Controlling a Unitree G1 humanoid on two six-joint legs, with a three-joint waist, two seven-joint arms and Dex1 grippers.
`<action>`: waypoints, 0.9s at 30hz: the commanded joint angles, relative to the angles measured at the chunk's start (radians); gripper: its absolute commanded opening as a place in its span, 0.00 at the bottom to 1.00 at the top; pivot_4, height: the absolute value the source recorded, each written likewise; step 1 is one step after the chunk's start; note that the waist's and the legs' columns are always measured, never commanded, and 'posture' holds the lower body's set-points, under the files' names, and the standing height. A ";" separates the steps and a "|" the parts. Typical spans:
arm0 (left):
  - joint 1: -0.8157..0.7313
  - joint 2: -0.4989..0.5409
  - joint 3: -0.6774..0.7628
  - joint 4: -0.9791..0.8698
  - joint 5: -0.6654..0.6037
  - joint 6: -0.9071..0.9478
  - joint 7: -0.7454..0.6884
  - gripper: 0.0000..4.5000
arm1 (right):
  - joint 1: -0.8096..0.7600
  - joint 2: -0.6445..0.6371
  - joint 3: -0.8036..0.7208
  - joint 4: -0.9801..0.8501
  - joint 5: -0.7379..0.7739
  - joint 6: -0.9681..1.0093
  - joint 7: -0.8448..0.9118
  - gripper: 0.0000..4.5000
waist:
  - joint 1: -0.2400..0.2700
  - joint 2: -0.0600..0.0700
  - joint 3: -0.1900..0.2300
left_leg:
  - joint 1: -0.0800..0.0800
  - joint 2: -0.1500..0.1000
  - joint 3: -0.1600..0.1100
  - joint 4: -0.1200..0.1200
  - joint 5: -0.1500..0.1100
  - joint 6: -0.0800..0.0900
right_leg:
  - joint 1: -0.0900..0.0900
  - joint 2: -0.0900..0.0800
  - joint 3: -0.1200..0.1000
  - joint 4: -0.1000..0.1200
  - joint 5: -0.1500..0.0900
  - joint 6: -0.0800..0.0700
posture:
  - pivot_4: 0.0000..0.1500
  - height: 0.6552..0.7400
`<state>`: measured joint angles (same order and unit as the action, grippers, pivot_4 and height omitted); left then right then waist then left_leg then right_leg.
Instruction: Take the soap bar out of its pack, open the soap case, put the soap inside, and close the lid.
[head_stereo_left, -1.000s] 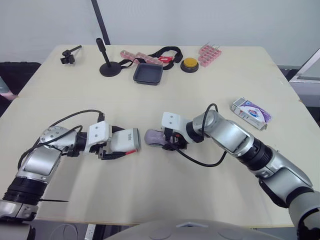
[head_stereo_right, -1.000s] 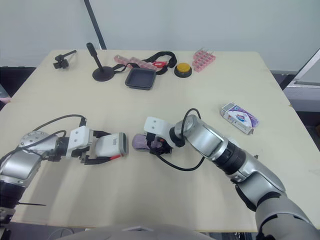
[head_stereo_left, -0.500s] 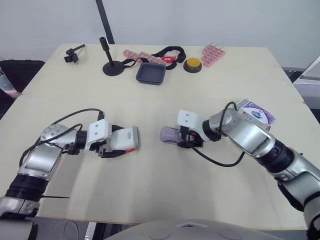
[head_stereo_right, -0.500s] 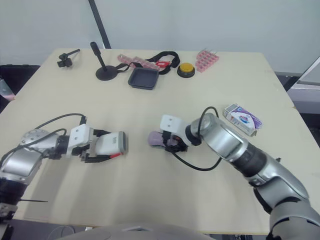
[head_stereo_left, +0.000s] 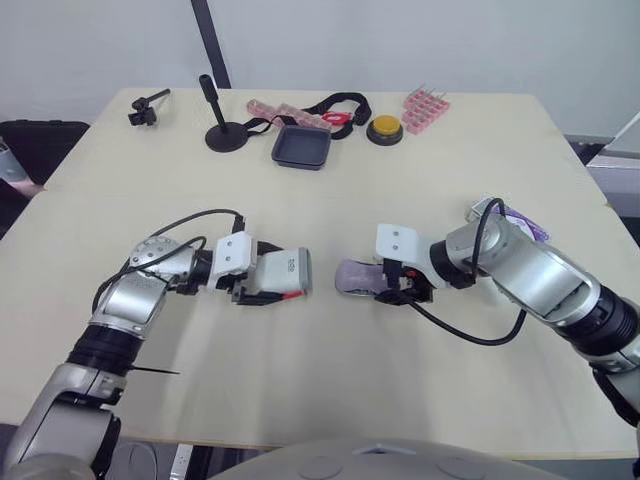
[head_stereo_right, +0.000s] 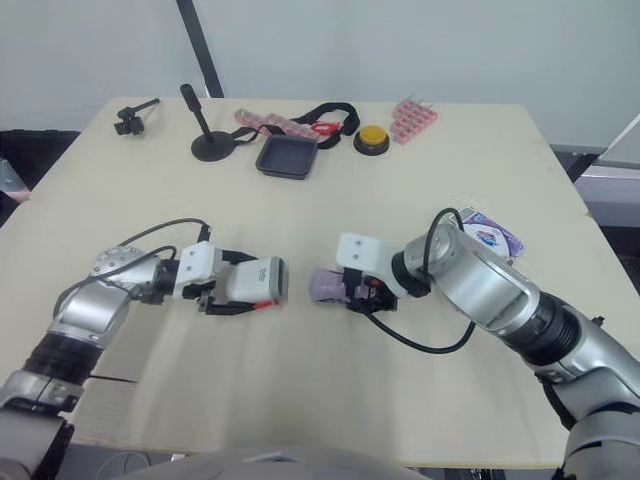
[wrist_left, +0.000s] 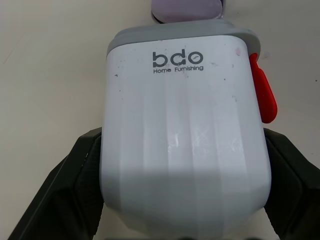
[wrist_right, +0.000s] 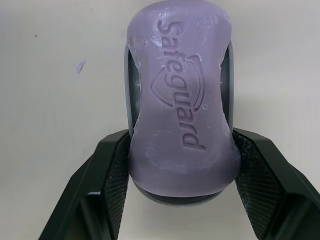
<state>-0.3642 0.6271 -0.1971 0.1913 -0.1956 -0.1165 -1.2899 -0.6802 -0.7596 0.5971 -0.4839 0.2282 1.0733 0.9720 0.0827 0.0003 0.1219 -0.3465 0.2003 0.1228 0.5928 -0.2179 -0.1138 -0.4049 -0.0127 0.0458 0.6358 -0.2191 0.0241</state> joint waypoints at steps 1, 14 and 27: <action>-0.024 -0.024 -0.019 0.026 0.014 -0.032 -0.007 0.77 | -0.033 -0.008 -0.014 -0.020 0.010 0.000 0.015 0.56 | 0.000 0.000 0.000 | 0.000 0.000 0.000 0.000 0.000 0.000 | 0.000 0.000 0.000 0.000 0.000 0.000 | 1.00 1.00; -0.075 -0.134 -0.083 0.075 0.060 -0.071 0.013 0.77 | -0.064 -0.020 0.023 0.015 -0.014 -0.038 0.055 0.56 | 0.000 0.000 0.000 | -0.001 0.000 0.000 0.000 0.000 0.001 | 0.000 0.000 0.000 0.001 0.000 0.000 | 1.00 1.00; -0.158 -0.220 -0.128 0.156 0.110 -0.107 0.028 0.77 | -0.110 0.010 0.076 0.065 -0.058 -0.096 0.076 0.56 | 0.001 0.000 0.000 | -0.001 0.000 0.000 0.001 0.001 0.001 | 0.000 0.000 0.000 0.001 0.000 0.000 | 1.00 1.00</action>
<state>-0.5021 0.4092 -0.3331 0.3524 -0.0819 -0.2035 -1.2684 -0.7609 -0.7523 0.6839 -0.4030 0.1816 0.9982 1.0377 0.0838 0.0003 0.1219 -0.3475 0.2003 0.1227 0.5940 -0.2172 -0.1127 -0.4049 -0.0128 0.0460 0.6374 -0.2190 0.0240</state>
